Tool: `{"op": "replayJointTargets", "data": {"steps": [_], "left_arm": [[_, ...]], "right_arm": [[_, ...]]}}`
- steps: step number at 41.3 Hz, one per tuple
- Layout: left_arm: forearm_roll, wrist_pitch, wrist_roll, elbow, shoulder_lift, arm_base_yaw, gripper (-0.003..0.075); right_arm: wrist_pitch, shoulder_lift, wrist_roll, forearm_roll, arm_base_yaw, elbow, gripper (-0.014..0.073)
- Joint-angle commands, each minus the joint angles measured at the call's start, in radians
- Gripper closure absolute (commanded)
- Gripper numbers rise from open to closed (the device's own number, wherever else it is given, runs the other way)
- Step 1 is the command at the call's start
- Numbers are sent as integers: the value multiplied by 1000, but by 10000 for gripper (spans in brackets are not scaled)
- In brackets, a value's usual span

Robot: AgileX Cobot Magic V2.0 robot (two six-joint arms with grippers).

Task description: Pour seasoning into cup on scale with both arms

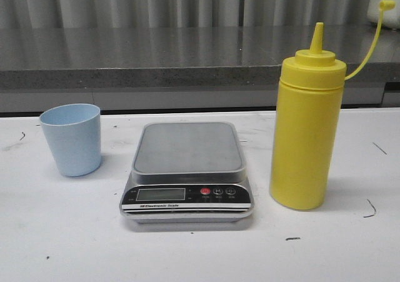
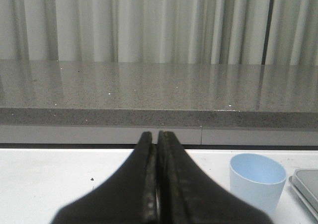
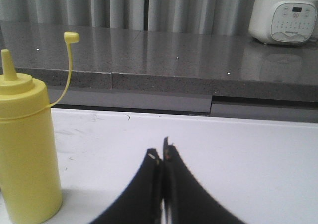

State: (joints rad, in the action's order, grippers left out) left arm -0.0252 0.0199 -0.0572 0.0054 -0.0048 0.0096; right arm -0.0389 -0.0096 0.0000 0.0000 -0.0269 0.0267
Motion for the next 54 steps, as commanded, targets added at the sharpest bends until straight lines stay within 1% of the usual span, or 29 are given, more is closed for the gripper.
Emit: {"op": "replayJointTargets", "data": {"steps": [1, 6, 9, 14, 18, 24, 32, 38, 41, 54], "left_arm": [[8, 101, -3, 23, -17, -2, 740], [8, 166, -3, 4, -17, -2, 740], [8, 162, -3, -38, -17, -2, 740], [8, 108, -3, -137, -13, -2, 740], [8, 40, -3, -234, -13, -2, 740], [8, -118, -3, -400, 30, -2, 740], [8, -338, -3, -604, 174, -2, 740], [8, -489, -3, -715, 295, -2, 740], [8, -544, -3, -736, 343, -2, 740], [8, -634, -3, -734, 465, -2, 740]], "right_arm": [[97, -17, 0, 0, 6, -8, 662], [87, -17, 0, 0, 6, -52, 662], [70, -17, 0, 0, 6, -98, 662], [9, -8, 0, 0, 6, -203, 662], [-53, 27, 0, 0, 6, -293, 662], [-167, 128, 0, 0, 6, -432, 662], [-320, 266, 0, 0, 6, -591, 662], [-430, 365, 0, 0, 6, -671, 662], [-454, 400, 0, 0, 6, -678, 662], [-575, 523, 0, 0, 6, -677, 662]]}}
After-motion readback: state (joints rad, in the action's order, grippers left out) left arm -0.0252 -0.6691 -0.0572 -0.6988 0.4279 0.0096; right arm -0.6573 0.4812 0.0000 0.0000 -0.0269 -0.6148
